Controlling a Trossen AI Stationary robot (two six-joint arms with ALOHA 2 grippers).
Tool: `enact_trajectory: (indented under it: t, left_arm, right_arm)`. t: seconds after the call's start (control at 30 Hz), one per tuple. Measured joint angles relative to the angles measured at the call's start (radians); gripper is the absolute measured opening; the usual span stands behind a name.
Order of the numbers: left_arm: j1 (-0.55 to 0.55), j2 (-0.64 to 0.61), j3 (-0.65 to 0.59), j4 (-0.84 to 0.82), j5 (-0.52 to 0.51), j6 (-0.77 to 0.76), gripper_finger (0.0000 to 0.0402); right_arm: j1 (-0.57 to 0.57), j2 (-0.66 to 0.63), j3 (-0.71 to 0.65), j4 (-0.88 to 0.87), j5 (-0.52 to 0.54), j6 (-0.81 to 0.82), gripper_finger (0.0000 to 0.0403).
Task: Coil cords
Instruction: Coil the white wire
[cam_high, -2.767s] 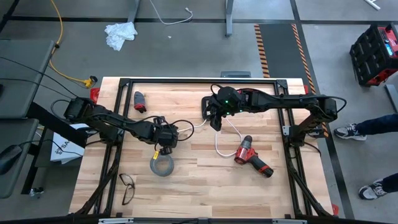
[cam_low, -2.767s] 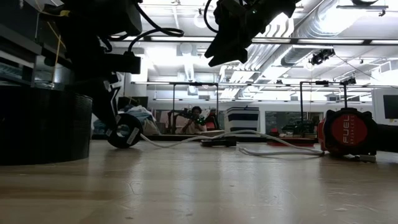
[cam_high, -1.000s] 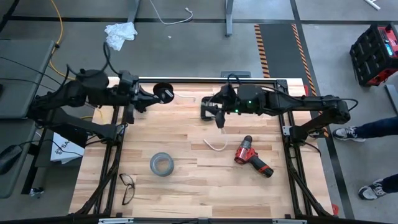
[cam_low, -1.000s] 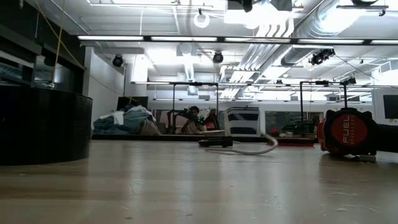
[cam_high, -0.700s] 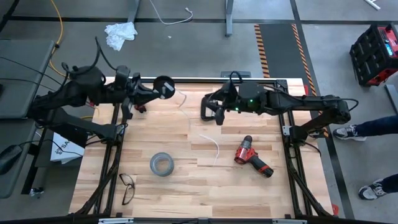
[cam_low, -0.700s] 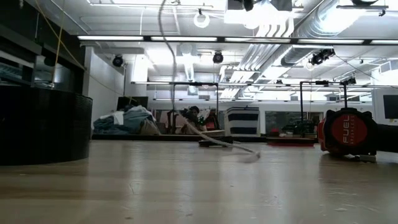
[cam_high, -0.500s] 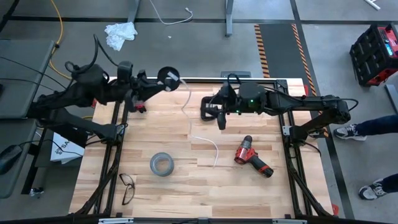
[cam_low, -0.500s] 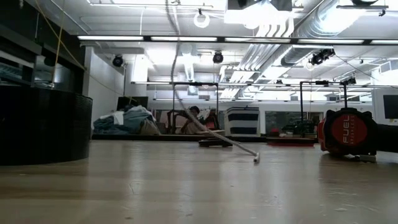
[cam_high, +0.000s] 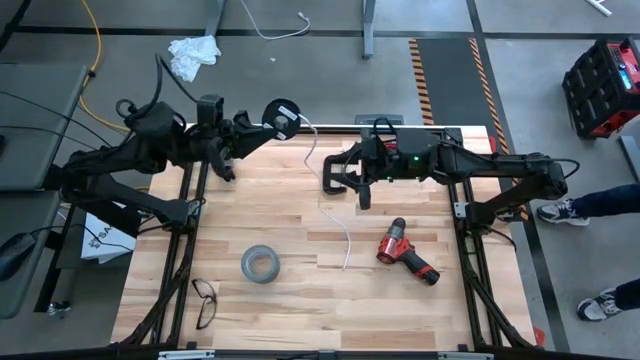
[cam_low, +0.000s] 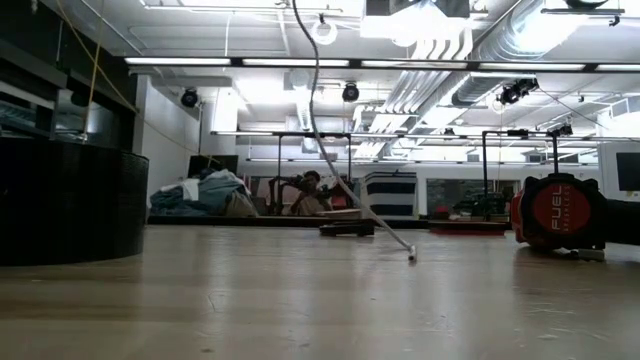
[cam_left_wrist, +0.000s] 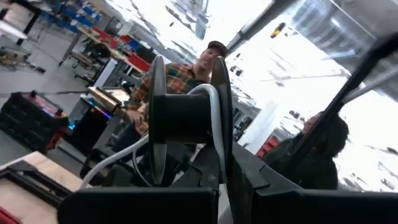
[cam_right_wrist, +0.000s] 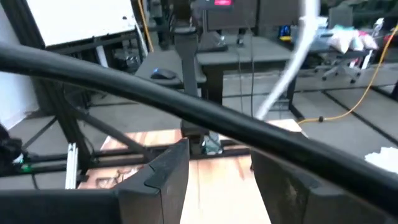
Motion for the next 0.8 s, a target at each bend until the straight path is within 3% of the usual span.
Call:
enact_trajectory:
  t: [0.37, 0.8]
  left_arm:
    - [0.000, -0.015, 0.000, 0.048, 0.134, 0.111, 0.0001]
    - [0.001, -0.015, 0.000, 0.180, 0.199, 0.160, 0.0001]
  right_arm:
    - [-0.001, 0.029, 0.000, 0.162, 0.064, 0.087, 0.0167]
    - [-0.001, 0.062, 0.000, 0.345, 0.002, 0.211, 0.0167]
